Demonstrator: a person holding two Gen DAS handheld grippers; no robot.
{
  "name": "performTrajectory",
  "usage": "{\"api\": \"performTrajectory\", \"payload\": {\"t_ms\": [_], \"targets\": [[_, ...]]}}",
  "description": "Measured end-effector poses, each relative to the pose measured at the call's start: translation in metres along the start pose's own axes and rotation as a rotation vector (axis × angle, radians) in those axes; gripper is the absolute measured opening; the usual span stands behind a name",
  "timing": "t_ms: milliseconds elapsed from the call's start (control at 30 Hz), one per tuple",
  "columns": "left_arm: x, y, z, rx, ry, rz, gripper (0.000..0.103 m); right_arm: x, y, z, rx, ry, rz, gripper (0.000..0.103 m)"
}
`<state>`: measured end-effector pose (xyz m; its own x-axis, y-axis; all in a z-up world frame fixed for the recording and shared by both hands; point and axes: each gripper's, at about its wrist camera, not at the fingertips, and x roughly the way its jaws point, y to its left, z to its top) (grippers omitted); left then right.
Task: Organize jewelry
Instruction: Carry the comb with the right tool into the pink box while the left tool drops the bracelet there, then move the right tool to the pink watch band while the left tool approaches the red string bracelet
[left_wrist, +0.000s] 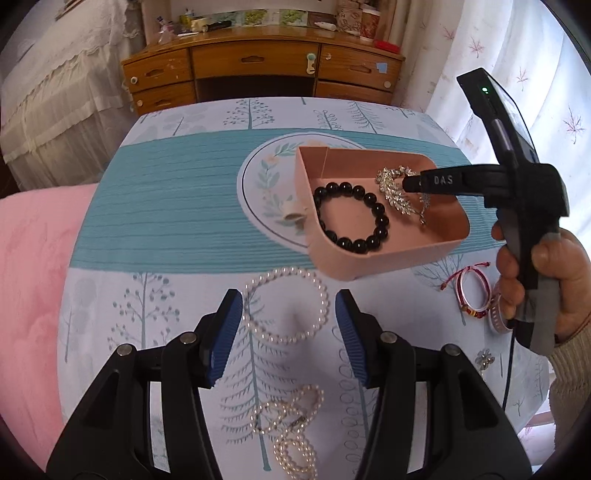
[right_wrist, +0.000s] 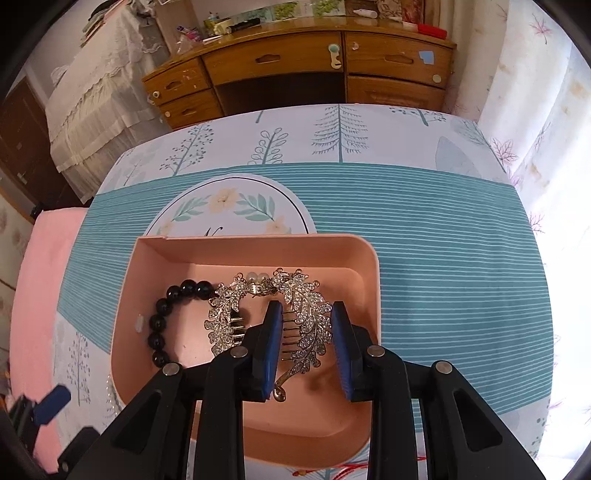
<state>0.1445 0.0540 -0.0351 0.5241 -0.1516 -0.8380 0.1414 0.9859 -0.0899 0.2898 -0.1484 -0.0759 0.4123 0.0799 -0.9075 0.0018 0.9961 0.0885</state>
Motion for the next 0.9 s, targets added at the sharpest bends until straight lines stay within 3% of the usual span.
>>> {"api": "performTrajectory", "payload": {"t_ms": [433, 633, 900], "targets": [[-0.002, 0.007, -0.019, -0.045, -0.001, -0.012, 0.049, 0.021, 0.018, 0.010, -0.053, -0.018, -0.128, 0.029], [-0.011, 0.018, -0.019, -0.056, -0.024, -0.005, 0.049, 0.002, 0.018, 0.007, -0.061, -0.038, -0.080, 0.035], [-0.031, 0.037, -0.022, -0.078, -0.040, -0.002, 0.049, -0.072, 0.011, -0.034, -0.139, -0.088, 0.018, 0.035]]}}
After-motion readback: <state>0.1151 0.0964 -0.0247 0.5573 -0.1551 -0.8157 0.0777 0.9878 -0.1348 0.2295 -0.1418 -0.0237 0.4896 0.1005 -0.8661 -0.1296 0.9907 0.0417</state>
